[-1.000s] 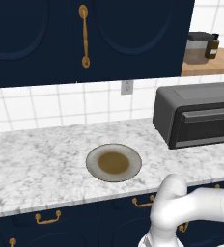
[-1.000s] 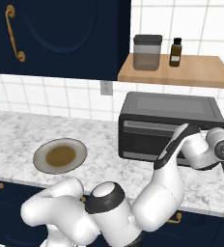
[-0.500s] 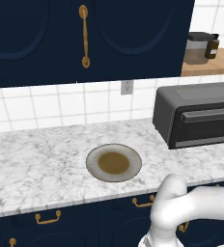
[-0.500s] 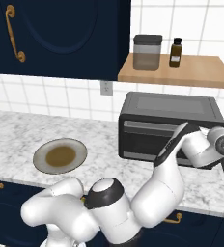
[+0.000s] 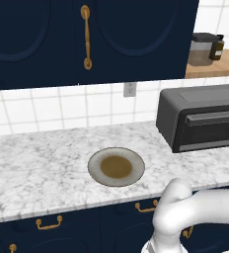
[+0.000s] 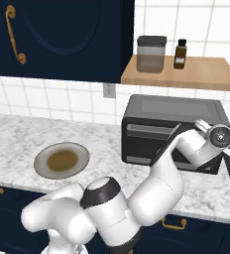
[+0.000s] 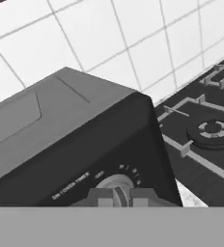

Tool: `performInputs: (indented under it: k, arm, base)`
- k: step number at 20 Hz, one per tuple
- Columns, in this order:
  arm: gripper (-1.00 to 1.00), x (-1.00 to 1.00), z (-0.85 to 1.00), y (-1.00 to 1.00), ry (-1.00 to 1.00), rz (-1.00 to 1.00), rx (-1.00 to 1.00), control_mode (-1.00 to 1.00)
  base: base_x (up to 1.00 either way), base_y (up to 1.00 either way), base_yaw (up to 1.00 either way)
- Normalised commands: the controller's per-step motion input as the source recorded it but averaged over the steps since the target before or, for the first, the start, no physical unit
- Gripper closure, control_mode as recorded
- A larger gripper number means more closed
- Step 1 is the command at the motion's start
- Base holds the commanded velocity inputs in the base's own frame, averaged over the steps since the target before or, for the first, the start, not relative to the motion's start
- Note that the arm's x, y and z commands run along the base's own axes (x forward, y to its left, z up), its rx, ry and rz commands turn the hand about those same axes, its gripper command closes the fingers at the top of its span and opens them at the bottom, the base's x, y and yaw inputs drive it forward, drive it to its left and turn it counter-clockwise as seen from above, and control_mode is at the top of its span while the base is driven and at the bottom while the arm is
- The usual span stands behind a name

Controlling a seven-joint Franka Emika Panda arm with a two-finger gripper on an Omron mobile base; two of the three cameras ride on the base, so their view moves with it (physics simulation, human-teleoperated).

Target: Pick up the kebab skewer and baguette bread, and place them inside the toaster oven. Close the toaster oven door and start by setting the timer.

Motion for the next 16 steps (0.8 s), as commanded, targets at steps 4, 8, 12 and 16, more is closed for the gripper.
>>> performInputs:
  k: [4, 8, 12, 16]
  arm:
    - [1.0, 0.01, -0.52, 0.24, 0.0, -0.34, 0.41, -1.0]
    - [1.0, 0.0, -0.61, 0.04, 0.0, -0.32, 0.4, -1.0]
    - [1.0, 0.0, -0.69, 0.01, 0.0, -0.3, 0.38, -1.0]
    - [1.0, 0.0, -0.67, 0.06, 0.0, -0.29, 0.37, -1.0]
  base:
    - [0.0, 0.0, 0.0]
    - [0.0, 0.0, 0.0]
    - [0.0, 0.0, 0.0]
    - [0.0, 0.0, 0.0]
